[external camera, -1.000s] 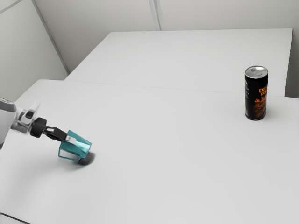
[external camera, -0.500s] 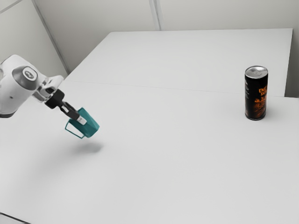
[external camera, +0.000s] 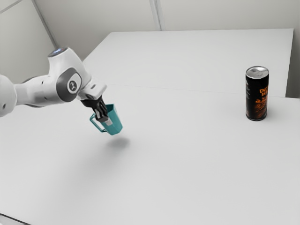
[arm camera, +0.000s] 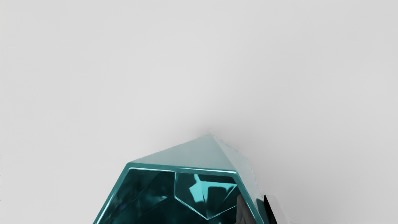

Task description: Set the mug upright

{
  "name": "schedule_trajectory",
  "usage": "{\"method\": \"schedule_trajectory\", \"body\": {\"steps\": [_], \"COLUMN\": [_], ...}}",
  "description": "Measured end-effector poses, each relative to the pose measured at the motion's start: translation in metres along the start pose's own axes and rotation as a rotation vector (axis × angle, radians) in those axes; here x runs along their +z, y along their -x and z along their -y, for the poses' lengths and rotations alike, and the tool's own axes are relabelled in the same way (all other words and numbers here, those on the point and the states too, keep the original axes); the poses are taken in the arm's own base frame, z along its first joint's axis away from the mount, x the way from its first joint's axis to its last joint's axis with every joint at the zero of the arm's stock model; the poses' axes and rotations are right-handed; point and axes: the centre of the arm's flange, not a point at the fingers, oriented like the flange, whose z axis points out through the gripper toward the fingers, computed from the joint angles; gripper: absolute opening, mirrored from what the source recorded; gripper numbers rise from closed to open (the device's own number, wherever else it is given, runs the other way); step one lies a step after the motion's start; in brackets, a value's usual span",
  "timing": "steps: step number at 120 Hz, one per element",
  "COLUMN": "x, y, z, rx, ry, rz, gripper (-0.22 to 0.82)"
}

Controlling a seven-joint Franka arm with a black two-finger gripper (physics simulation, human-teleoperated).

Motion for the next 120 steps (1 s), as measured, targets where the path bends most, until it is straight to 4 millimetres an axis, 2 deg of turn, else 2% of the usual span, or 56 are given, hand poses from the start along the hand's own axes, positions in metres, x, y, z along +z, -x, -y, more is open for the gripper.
{"method": "schedule_trajectory", "body": {"steps": [16, 30, 90, 120], "x": [0.008, 0.012, 0.031, 0.046], "y": [0.019, 0.025, -0.012, -0.005], "z": [0.008, 0.010, -0.020, -0.028], "rx": [-0.037, -0.052, 0.008, 0.006], "ry": [-0.031, -0.052, -0.064, -0.072], "rz": [0.018, 0.026, 0.044, 0.076], "gripper": [-0.17, -0.17, -0.17, -0.17]}}
